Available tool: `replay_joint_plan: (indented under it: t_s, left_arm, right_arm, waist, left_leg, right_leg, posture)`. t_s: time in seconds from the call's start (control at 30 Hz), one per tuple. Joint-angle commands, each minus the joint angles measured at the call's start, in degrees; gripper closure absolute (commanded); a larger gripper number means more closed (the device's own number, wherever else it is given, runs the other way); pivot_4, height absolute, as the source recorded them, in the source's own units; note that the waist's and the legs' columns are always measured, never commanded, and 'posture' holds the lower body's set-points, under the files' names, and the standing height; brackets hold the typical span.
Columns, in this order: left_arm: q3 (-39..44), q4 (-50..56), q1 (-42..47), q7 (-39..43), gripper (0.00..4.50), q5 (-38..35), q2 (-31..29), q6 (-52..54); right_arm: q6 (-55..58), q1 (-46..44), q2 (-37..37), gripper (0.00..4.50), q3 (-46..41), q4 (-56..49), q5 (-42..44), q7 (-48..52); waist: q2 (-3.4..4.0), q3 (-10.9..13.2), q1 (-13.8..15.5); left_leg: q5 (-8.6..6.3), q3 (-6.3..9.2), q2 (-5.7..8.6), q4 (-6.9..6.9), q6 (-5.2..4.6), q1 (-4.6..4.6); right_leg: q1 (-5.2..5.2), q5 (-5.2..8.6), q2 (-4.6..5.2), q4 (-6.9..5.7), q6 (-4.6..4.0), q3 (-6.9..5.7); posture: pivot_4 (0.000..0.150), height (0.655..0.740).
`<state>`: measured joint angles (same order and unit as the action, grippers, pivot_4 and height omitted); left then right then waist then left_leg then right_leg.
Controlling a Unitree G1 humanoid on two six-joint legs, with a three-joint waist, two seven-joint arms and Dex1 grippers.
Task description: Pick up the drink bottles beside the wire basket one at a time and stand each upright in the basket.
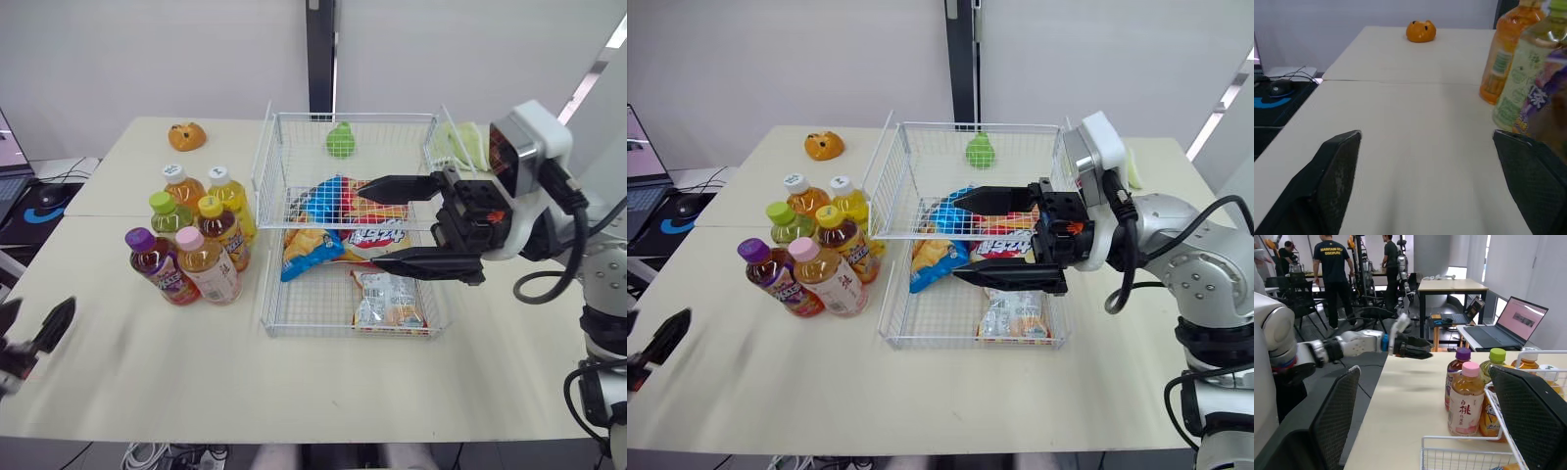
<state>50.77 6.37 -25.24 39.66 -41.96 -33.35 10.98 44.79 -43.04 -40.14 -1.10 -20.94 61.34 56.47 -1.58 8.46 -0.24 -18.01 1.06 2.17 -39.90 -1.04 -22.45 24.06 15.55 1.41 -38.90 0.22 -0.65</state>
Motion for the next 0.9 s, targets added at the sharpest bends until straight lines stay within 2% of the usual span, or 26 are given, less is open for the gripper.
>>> replay_joint_plan:
  t_s: [0.03, 0.1, 0.2, 0.27, 0.57, 0.9]
  left_arm:
    - [6.6, 17.3, -7.3, -3.6, 0.05, -7.0, 3.4, 3.3]
    - [6.3, 23.2, -11.0, -4.1, 0.05, -8.4, 5.4, 4.2]
    - [3.3, 25.6, -10.4, -5.4, 0.05, -8.1, 5.4, 4.8]
    - [1.4, 25.2, -6.9, -7.1, 0.05, -7.7, 4.0, 5.4]
    - [-11.0, 14.6, 12.7, -9.9, 0.05, -0.1, -3.4, 7.7]
    - [-20.2, 8.5, 22.2, -8.2, 0.05, 5.5, -2.9, 6.9]
  right_arm:
    - [-1.2, -2.0, 0.9, 0.0, -1.3, 0.6, -1.1, 0.5]
    - [-1.6, -2.8, 1.9, 0.0, -0.9, 1.2, -1.8, 0.8]
    - [-2.1, -3.5, 3.4, 0.0, -0.3, 1.9, -3.1, 1.3]
    - [-2.2, -3.7, 3.8, 0.0, -0.1, 1.9, -3.9, 1.6]
    - [-2.4, -1.6, 4.0, 0.0, -1.9, 0.2, -5.5, 0.0]
    - [0.1, 0.8, 2.6, 0.0, -4.9, -5.0, -3.7, -5.4]
  waist:
    - [-0.01, 0.0, 0.3]
    - [0.07, 0.1, 0.6]
    - [0.44, 0.3, 1.2]
    - [0.56, 0.4, 1.3]
    - [0.54, 0.4, 1.3]
    - [0.54, 0.4, 0.8]
  left_leg:
    - [0.0, 0.01, 0.0, -0.01, 0.0, 0.0]
    - [0.0, 0.04, 0.0, -0.01, 0.0, 0.06]
    - [0.0, 0.03, 0.0, 0.0, -0.01, 0.48]
    - [-0.01, 0.05, 0.0, 0.02, -0.02, 0.69]
    - [-0.01, 0.11, 0.0, 0.03, -0.02, 0.61]
    - [-0.01, 0.12, -0.01, 0.07, -0.02, 0.56]
  right_leg:
    - [0.0, 0.0, 0.0, -0.02, 0.0, -0.01]
    - [-0.06, 0.0, 0.0, -0.02, 0.0, -0.04]
    - [-0.47, 0.02, 0.01, 0.01, -0.03, -0.06]
    - [-0.67, 0.05, 0.01, 0.01, -0.08, -0.11]
    - [-0.66, 0.05, 0.0, 0.06, -0.08, -0.21]
    - [-0.6, 0.05, 0.0, 0.07, -0.08, -0.19]
  posture:
    - [0.15, 0.74]
    - [0.15, 0.74]
    - [0.15, 0.74]
    - [0.15, 0.74]
    - [0.15, 0.74]
    - [0.15, 0.74]
